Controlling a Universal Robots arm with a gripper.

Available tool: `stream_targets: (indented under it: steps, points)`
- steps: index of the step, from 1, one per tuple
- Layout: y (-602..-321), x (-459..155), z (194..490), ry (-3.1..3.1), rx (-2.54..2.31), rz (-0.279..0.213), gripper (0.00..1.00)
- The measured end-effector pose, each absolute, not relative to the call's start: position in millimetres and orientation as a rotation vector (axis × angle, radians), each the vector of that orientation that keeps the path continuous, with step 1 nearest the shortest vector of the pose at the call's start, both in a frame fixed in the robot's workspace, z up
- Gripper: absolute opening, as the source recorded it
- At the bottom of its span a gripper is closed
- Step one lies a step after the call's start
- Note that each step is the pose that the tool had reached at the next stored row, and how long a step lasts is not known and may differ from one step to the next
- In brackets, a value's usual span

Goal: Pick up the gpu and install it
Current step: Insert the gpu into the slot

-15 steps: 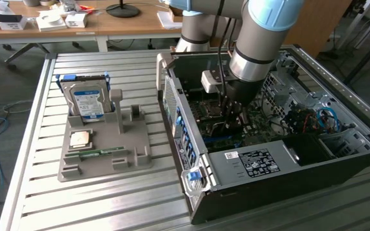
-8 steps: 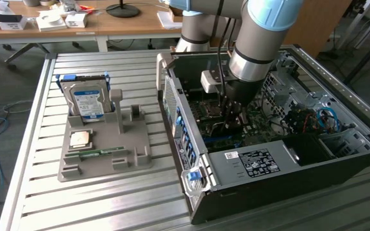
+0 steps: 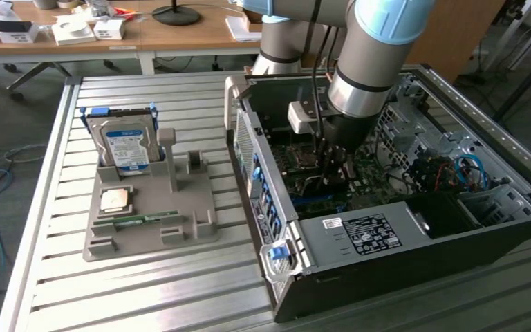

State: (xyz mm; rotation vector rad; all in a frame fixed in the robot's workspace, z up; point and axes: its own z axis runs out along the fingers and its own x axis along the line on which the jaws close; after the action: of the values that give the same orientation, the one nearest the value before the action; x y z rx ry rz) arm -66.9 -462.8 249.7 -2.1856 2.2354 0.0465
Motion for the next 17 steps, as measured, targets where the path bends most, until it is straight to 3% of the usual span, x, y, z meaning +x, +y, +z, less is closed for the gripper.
stream_targets:
  steps: [12,17]
  points:
    - [-462.8,-67.1,249.7,2.236,-2.186,0.047,0.26]
    - [-462.8,-66.9,249.7,2.235,-2.186,0.047,0.39]
